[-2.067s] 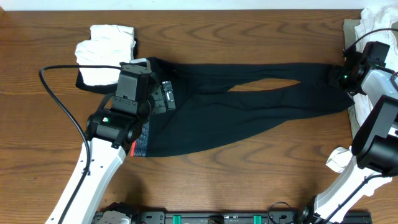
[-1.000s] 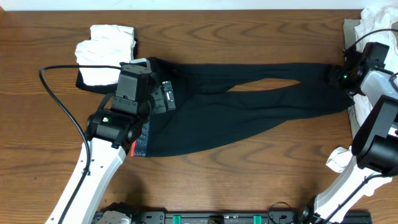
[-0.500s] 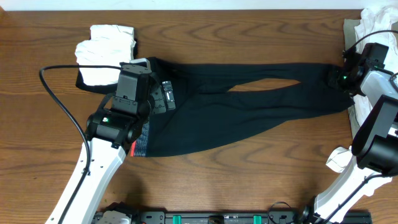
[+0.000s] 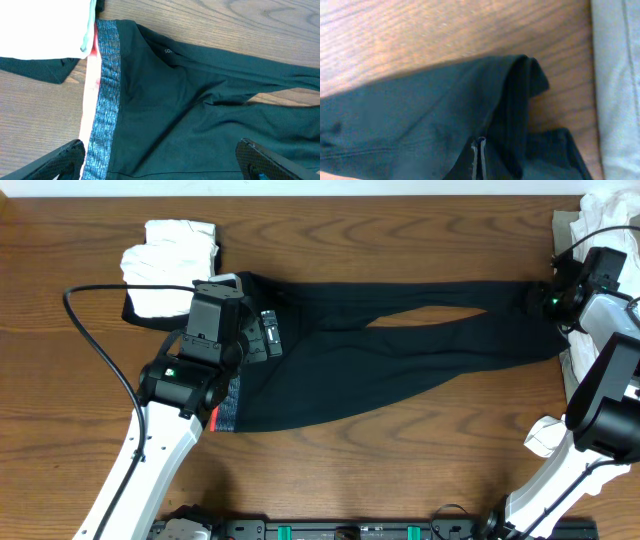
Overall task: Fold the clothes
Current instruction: 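Grasp the leg cuffs with the right gripper and pull them rightward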
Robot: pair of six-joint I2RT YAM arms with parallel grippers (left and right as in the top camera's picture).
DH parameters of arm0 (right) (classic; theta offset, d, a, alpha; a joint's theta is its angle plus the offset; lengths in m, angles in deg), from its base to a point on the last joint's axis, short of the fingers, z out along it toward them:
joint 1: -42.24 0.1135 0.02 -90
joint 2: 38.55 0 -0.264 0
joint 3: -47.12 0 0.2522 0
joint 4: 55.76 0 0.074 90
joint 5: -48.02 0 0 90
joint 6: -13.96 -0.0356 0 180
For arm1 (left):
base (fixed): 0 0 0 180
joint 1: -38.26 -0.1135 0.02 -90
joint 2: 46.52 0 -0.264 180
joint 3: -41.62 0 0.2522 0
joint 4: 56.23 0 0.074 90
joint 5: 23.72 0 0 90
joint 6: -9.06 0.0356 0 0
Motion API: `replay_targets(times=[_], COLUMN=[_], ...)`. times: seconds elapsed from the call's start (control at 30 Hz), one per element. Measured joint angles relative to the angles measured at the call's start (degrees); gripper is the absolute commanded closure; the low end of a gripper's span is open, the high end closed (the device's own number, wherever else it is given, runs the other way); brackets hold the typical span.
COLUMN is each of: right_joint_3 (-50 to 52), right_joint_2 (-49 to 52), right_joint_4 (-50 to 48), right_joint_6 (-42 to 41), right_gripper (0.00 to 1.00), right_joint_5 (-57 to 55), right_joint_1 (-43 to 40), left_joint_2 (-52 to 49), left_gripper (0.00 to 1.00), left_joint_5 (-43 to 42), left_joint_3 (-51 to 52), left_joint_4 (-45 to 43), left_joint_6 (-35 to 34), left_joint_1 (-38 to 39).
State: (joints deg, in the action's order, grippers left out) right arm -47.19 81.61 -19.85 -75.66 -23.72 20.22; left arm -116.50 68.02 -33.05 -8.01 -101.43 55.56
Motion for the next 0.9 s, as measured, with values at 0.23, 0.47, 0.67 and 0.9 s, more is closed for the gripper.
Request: replay_targets(times=[0.23, 0.47, 0.67, 0.9], right_joint_3=[-1.29, -6.1, -6.75, -6.78], right_joint_2=[0.0, 0.0, 0.0, 0.09], right_joint_4=[0.11, -0.09, -4.33, -10.58], right_joint_6=[0.0, -0.02, -0.07, -0.13], right_gripper=[0.99, 0.99, 0.99, 0.99], right_joint_5=[1.6, 1.95, 0.98, -1.49], right_joint_1=[0.02, 0.15, 0.5, 0.55], left_joint_2=[0.0, 0.0, 0.0, 0.0], left_gripper=[0.02, 0.02, 0.02, 0.02], left_joint_5=[0.0, 0.0, 0.0, 0.0], left_joint_3=[0.0, 0.0, 0.0, 0.0], left_joint_4=[0.0, 0.0, 0.0, 0.02], left_joint_6=[0.0, 0.0, 0.0, 0.0], left_joint_1=[0.0, 0.0, 0.0, 0.0])
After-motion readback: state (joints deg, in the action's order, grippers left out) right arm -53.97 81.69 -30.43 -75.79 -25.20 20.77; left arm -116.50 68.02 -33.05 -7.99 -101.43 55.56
